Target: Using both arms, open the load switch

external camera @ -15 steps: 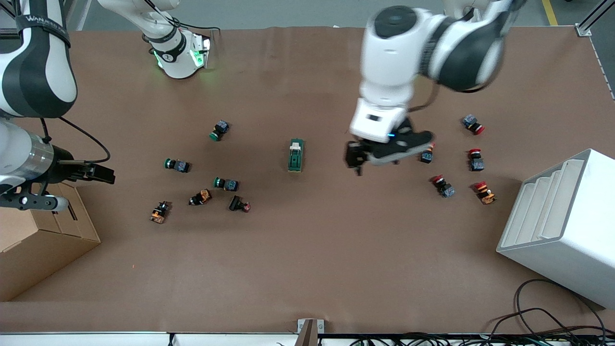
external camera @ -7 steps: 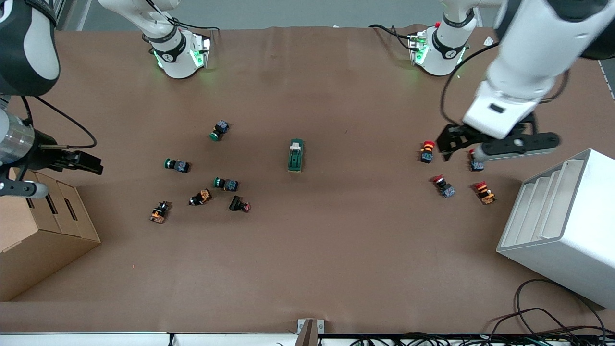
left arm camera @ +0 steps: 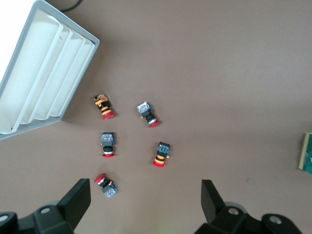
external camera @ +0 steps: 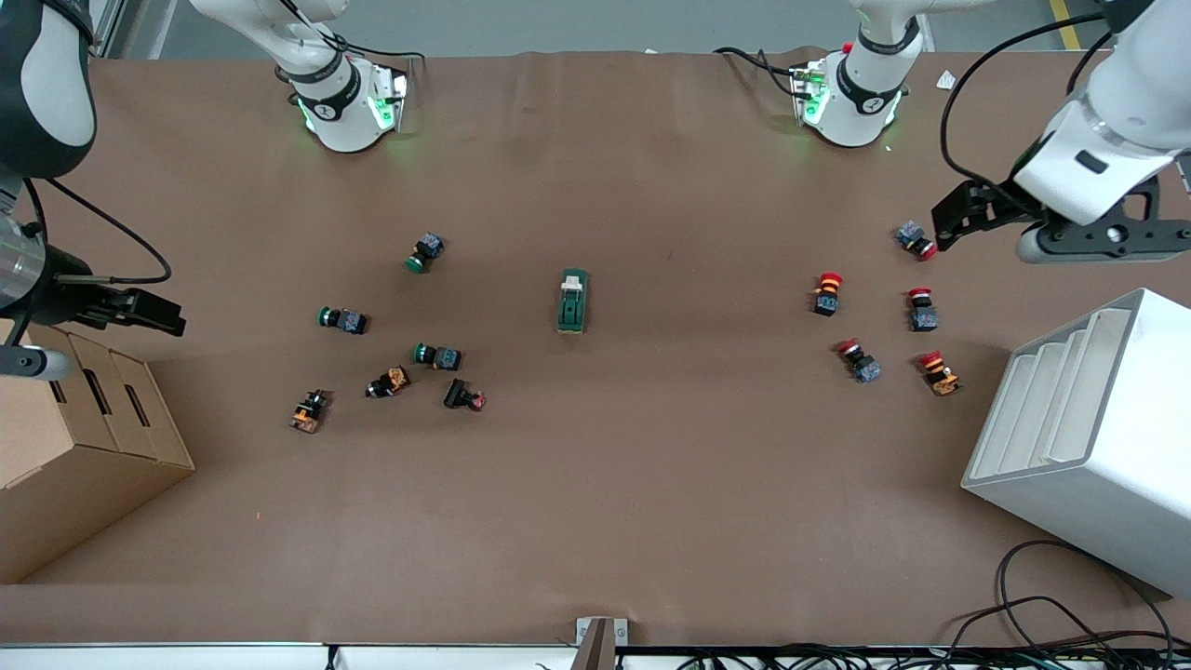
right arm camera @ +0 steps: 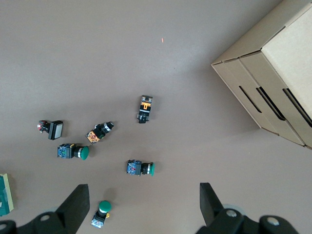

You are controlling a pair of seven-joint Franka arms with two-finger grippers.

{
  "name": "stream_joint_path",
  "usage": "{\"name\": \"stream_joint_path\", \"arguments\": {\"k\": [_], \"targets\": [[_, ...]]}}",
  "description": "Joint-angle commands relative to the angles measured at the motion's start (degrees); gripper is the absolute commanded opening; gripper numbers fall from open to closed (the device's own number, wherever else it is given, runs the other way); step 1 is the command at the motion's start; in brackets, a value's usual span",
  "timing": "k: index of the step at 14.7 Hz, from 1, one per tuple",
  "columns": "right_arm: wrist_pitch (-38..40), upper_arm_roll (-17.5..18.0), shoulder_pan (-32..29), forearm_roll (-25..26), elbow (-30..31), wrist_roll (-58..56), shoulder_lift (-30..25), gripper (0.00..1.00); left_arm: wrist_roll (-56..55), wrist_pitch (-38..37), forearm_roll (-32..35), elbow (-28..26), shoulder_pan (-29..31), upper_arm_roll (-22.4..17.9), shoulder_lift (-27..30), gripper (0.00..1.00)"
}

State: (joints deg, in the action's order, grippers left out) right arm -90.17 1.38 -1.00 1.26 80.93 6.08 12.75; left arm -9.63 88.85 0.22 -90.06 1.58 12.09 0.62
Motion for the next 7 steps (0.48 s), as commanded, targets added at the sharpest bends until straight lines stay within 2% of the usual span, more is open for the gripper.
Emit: {"name": "stream_joint_path", "arguments": {"k": [1,5,7], "targets": [[1.57,1.08,-0.93,0.15,-0.33,-0.28,-0.18,1.00,5.48,-0.08,-1.97,-3.45,-0.35,-3.47,3.94,1.00],[5.08,1.60,-0.40,-0.29,-0.07,0.25,-0.97,1.00,5.42,-0.16,-1.62,-3.55,-0.44,-3.31,5.00,1.00],[5.00,1.43,-0.75,-2.83,1.42,-0.02,-2.72,1.00,6.28,-0.16,-1.09,-1.36,-0.35,-3.21,2.73,1.00]]}}
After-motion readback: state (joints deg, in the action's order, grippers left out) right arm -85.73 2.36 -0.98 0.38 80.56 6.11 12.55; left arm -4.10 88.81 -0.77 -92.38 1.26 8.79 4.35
